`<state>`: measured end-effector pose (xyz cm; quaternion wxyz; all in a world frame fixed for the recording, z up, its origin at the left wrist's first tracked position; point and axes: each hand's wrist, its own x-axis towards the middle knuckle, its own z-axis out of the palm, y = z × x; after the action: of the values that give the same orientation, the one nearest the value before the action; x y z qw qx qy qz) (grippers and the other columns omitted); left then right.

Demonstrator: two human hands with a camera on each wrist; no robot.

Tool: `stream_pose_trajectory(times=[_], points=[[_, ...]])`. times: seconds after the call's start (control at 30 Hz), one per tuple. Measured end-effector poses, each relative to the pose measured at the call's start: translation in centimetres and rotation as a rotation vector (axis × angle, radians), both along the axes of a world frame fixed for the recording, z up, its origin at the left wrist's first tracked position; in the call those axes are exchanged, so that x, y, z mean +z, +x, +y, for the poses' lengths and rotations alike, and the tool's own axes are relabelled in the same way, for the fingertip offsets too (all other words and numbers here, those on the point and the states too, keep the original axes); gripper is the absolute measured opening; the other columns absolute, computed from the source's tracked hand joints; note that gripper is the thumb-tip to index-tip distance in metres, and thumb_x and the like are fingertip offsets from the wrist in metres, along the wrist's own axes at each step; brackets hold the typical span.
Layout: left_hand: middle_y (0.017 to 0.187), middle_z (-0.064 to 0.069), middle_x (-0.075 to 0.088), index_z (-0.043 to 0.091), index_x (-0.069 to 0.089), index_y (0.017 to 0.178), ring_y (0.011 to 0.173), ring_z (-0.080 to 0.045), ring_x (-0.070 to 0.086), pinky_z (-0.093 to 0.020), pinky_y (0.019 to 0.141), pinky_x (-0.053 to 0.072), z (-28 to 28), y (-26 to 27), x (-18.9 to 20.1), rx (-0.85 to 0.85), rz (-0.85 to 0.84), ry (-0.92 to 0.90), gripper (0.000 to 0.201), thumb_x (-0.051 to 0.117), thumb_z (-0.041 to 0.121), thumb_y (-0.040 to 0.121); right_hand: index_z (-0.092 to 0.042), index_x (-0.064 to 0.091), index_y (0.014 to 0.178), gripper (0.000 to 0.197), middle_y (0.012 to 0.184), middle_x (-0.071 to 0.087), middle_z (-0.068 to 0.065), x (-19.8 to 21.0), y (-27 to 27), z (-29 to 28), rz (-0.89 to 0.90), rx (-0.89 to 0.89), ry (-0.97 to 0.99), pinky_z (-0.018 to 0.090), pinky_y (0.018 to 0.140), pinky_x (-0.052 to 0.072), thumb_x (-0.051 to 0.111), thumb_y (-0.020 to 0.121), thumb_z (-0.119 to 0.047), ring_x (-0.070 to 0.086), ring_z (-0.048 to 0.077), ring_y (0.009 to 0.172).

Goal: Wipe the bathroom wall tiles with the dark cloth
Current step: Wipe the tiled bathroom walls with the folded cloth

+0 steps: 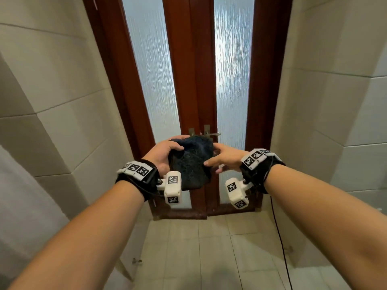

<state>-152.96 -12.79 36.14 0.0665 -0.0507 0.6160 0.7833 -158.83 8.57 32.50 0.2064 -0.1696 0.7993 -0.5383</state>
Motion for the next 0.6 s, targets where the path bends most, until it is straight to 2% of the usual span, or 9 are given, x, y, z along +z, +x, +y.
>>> stream_pose_trajectory(times=[0.03,0.1,0.23,0.33,0.4,0.43,0.5,0.53,0.6], points=[[0.124,-0.02,0.066,0.01,0.066,0.124,0.112,-0.039,0.063,-0.05,0.091,0.053,-0.1,-2.1,0.6,-0.036,-0.001,-0.015,0.05,0.045,-0.006,0.081,-0.025,0.051,0.131,0.057,0.124,0.063,0.004,0.6,-1.4,0.1,0.007,-0.021,-0.009,0.039,0.082,0.054,0.077,0.082,-0.015,0.063,0.025,0.109],[0.124,-0.021,0.065,0.012,0.069,0.117,0.111,-0.04,0.063,-0.05,0.091,0.053,0.1,-6.0,1.4,-0.113,0.004,-0.017,0.047,0.045,-0.006,0.081,-0.024,0.054,0.128,0.052,0.122,0.065,0.002,1.6,-3.8,0.6,0.017,-0.071,-0.034,0.037,0.082,0.055,0.078,0.081,-0.017,0.063,0.023,0.113],[0.106,-0.018,0.071,0.011,0.074,0.101,0.094,-0.035,0.068,-0.045,0.083,0.054,3.3,-12.8,3.0,-0.274,0.025,0.03,0.043,0.038,-0.008,0.085,-0.02,0.054,0.127,0.048,0.122,0.065,0.002,3.1,-8.0,3.6,0.027,-0.215,-0.096,0.033,0.079,0.053,0.074,0.085,-0.011,0.064,0.021,0.11],[0.105,-0.019,0.07,0.008,0.067,0.11,0.094,-0.035,0.068,-0.047,0.087,0.054,7.4,-17.7,3.1,-0.388,0.028,0.055,0.043,0.035,-0.007,0.086,-0.019,0.057,0.123,0.043,0.12,0.066,0.003,3.3,-11.3,7.4,0.064,-0.38,-0.119,0.041,0.088,0.056,0.073,0.085,-0.008,0.065,0.022,0.108],[0.111,-0.02,0.069,0.007,0.065,0.116,0.101,-0.037,0.067,-0.05,0.094,0.053,10.6,-21.2,2.8,-0.421,0.014,0.052,0.044,0.036,-0.006,0.086,-0.015,0.057,0.124,0.043,0.118,0.067,0.005,3.2,-13.4,10.3,0.076,-0.485,-0.147,0.037,0.078,0.058,0.073,0.084,-0.006,0.066,0.022,0.104],[0.119,-0.022,0.067,0.007,0.064,0.122,0.11,-0.04,0.065,-0.053,0.099,0.05,12.3,-22.9,2.6,-0.431,0.004,0.048,0.047,0.037,-0.006,0.085,-0.013,0.058,0.124,0.043,0.117,0.067,0.008,3.1,-14.5,11.8,0.084,-0.534,-0.145,0.035,0.074,0.056,0.073,0.084,-0.006,0.067,0.024,0.103],[0.127,-0.024,0.063,0.007,0.061,0.13,0.12,-0.042,0.059,-0.056,0.104,0.045,15.7,-25.9,2.3,-0.447,0.001,0.04,0.051,0.038,-0.006,0.086,-0.009,0.059,0.122,0.042,0.116,0.068,0.012,3.0,-16.6,14.8,0.115,-0.608,-0.113,0.039,0.079,0.054,0.074,0.083,-0.006,0.067,0.029,0.105],[0.124,-0.023,0.064,0.007,0.063,0.126,0.117,-0.041,0.06,-0.055,0.103,0.047,17.3,-27.3,2.0,-0.44,0.008,0.034,0.048,0.038,-0.006,0.087,-0.01,0.061,0.119,0.04,0.115,0.069,0.012,3.0,-17.7,16.3,0.131,-0.632,-0.09,0.043,0.084,0.055,0.075,0.082,-0.007,0.067,0.03,0.106],[0.111,-0.019,0.069,0.01,0.069,0.11,0.104,-0.037,0.066,-0.048,0.091,0.054,20.3,-30.4,2.0,-0.427,0.017,0.022,0.041,0.039,-0.007,0.089,-0.016,0.064,0.111,0.032,0.111,0.071,0.008,3.6,-20.1,19.2,0.164,-0.664,-0.064,0.046,0.09,0.055,0.075,0.082,-0.008,0.068,0.026,0.103]])
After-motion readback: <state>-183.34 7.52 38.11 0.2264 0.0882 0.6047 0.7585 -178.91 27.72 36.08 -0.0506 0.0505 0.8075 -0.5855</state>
